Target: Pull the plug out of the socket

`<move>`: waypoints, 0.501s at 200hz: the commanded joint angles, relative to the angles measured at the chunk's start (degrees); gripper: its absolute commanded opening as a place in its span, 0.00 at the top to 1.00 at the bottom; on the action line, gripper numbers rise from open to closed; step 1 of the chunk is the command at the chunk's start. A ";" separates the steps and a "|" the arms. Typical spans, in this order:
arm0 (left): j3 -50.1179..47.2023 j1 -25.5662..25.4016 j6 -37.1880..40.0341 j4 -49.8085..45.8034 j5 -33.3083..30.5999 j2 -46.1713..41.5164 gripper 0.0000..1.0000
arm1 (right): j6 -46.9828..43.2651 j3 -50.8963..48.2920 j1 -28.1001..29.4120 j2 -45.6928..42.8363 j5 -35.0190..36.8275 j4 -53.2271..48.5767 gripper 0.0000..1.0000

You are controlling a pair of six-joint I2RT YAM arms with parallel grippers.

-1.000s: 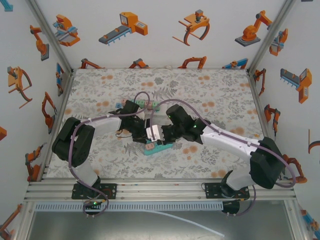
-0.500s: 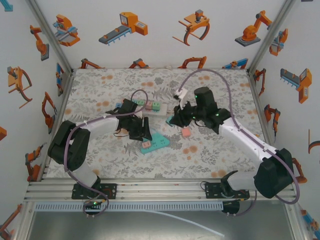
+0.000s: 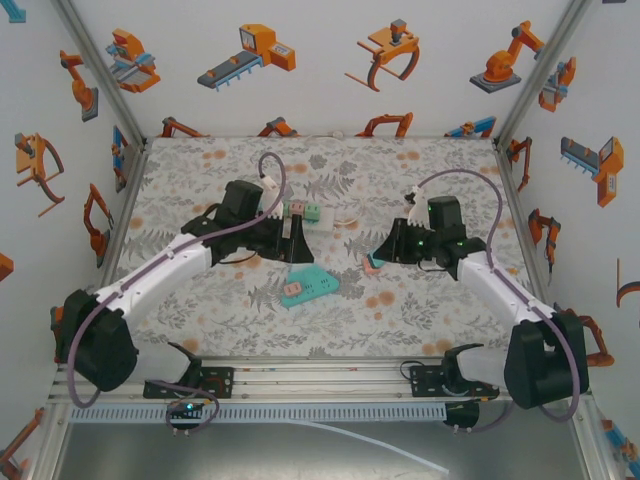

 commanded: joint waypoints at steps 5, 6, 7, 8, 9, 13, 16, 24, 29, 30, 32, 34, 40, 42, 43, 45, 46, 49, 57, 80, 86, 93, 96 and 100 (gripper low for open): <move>-0.77 -0.09 4.06 -3.06 1.95 -3.03 0.22 | 2.74 -4.36 -0.21 -0.38 -0.26 4.53 0.92; -0.75 -0.09 4.13 -3.07 1.94 -3.15 0.22 | 2.78 -4.53 -0.19 -0.38 -0.27 4.75 0.92; -0.79 -0.09 4.20 -3.08 1.89 -3.21 0.22 | 2.79 -4.74 -0.19 -0.34 -0.28 4.94 0.92; -0.85 -0.04 4.33 -3.13 1.87 -3.25 0.22 | 2.89 -4.89 -0.18 -0.23 -0.28 5.13 0.92; -0.88 -0.07 4.35 -3.15 1.86 -3.35 0.22 | 2.89 -5.06 -0.18 -0.17 -0.29 5.31 0.92; -0.93 -0.12 4.56 -3.27 1.73 -3.60 0.21 | 3.13 -5.73 -0.22 -0.04 -0.21 5.95 0.92; -1.00 -0.16 4.81 -3.34 1.68 -3.74 0.20 | 3.28 -6.18 -0.23 0.10 -0.20 6.61 0.92; -1.01 -0.14 5.39 -3.63 1.45 -4.12 0.18 | 3.77 -7.32 -0.20 0.48 -0.05 7.94 0.91; -0.98 -0.17 5.63 -3.88 1.28 -4.26 0.17 | 3.99 -7.91 -0.18 0.66 -0.03 8.77 0.90; -0.95 -0.13 5.66 -3.97 1.26 -4.34 0.17 | 4.02 -8.06 -0.22 0.67 -0.02 8.97 0.90; -0.92 -0.14 5.83 -4.07 1.08 -4.33 0.16 | 4.10 -8.28 -0.21 0.76 -0.02 9.28 0.90; -0.89 -0.10 5.90 -4.17 1.02 -4.44 0.15 | 4.17 -8.47 -0.21 0.82 -0.02 9.71 0.90; -0.84 -0.10 6.16 -4.43 0.75 -4.57 0.13 | 4.37 -9.25 -0.18 0.98 0.06 10.84 0.89; -0.83 -0.16 6.27 -4.48 0.65 -4.63 0.12 | 4.48 -9.44 -0.18 1.01 0.06 11.24 0.89; -0.82 -0.17 6.24 -4.48 0.59 -4.61 0.12 | 4.48 -9.57 -0.18 1.02 0.06 11.44 0.89; -0.84 -0.13 6.22 -4.53 0.50 -4.66 0.11 | 4.48 -9.82 -0.18 1.09 0.06 11.70 0.89; -0.88 -0.11 6.30 -4.56 0.47 -4.72 0.10 | 4.52 -9.94 -0.22 1.14 0.06 11.98 0.88; -0.84 -0.16 6.35 -4.62 0.41 -4.74 0.10 | 4.61 -10.31 -0.23 1.24 0.06 12.52 0.88; -0.87 -0.15 6.49 -4.69 0.25 -4.84 0.07 | 4.89 -11.15 -0.19 1.58 0.06 13.98 0.86; -0.89 -0.15 6.65 -4.71 0.26 -4.84 0.02 | 5.94 -12.72 -0.22 3.19 0.15 16.74 0.82; -0.91 -0.13 6.65 -4.67 0.26 -4.77 0.01 | 6.12 -13.02 -0.23 3.72 0.15 17.27 0.80; -0.99 -0.13 6.65 -4.68 0.22 -4.80 0.00 | 6.38 -13.41 -0.18 4.19 0.24 17.79 0.79; -1.00 -0.10 6.66 -4.75 0.21 -4.78 0.00 | 6.53 -13.51 -0.18 4.37 0.28 18.07 0.78; -1.05 -0.17 6.70 -4.67 0.21 -4.76 0.01 | 6.57 -13.64 -0.21 4.64 0.32 18.34 0.78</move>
